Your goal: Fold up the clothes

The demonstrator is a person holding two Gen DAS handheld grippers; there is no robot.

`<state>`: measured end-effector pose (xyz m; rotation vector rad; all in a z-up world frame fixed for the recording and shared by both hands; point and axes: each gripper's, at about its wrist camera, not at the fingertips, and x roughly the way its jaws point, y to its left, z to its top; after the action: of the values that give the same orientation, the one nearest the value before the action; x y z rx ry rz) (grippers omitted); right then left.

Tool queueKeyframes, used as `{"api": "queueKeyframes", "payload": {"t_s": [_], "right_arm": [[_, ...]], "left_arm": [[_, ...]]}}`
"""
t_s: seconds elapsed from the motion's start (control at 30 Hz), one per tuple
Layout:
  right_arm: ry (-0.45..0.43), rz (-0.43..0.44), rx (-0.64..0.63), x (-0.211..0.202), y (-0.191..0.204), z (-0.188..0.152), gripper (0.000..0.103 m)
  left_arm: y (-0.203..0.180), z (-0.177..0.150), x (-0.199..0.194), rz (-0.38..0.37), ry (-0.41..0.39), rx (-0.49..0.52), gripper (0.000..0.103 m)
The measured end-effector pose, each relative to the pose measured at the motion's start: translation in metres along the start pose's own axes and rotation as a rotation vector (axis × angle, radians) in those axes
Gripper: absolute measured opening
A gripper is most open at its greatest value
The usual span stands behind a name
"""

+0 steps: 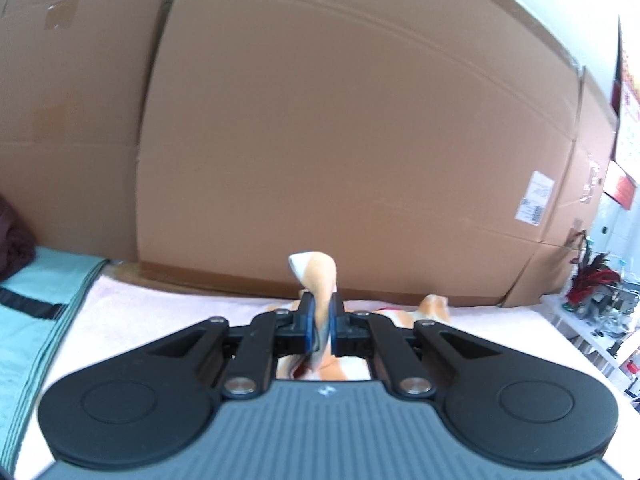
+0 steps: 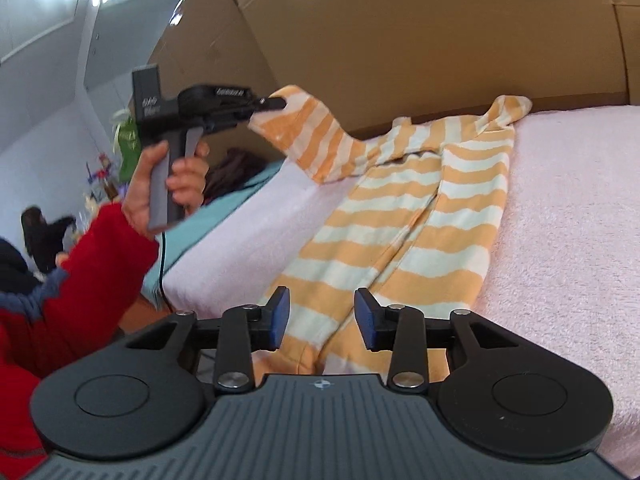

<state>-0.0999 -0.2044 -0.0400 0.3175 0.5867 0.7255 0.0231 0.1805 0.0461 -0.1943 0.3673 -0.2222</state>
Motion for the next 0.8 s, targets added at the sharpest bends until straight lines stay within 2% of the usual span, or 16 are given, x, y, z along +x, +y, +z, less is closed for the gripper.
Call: {"api": "queueKeyframes", "payload": {"t_s": [0.2,0.3,0.4,0.47,0.57,0.63,0.7,0.8], "right_arm": [[-0.072,-0.031,0.109,0.006,-0.017,0.028,0.037],[-0.090,-0.146,0.085,0.018,-0.019,0.051,0.037],[-0.070,-0.308,0.043,0.032,-0.025,0.065,0.037],[-0.059,-0.362,0.055,0.035,-0.034,0.068,0.037],[-0.071,-0.322,0.159,0.026,-0.053,0.061,0.037],[-0.087,-0.278,0.239,0.015,-0.066,0.053,0.037],[-0.094,-0.249,0.296,0.002,-0.078,0.044,0.037],[-0.074,-0.186,0.357,-0.010,-0.087,0.031,0.037]], "left_arm": [[-0.029,-0.025,-0.006,-0.144,0.007,0.029,0.001],[-0.057,-0.039,-0.015,-0.228,0.013,0.066,0.001],[-0.083,-0.035,-0.015,-0.315,0.006,0.093,0.001],[-0.097,-0.027,-0.017,-0.375,-0.017,0.097,0.001],[-0.112,-0.019,-0.025,-0.488,-0.036,0.095,0.001],[-0.123,-0.029,-0.034,-0.565,-0.010,0.145,0.001],[-0.130,-0.046,-0.040,-0.621,0.040,0.218,0.001],[-0.133,-0.069,-0.042,-0.663,0.149,0.292,0.001]]}}
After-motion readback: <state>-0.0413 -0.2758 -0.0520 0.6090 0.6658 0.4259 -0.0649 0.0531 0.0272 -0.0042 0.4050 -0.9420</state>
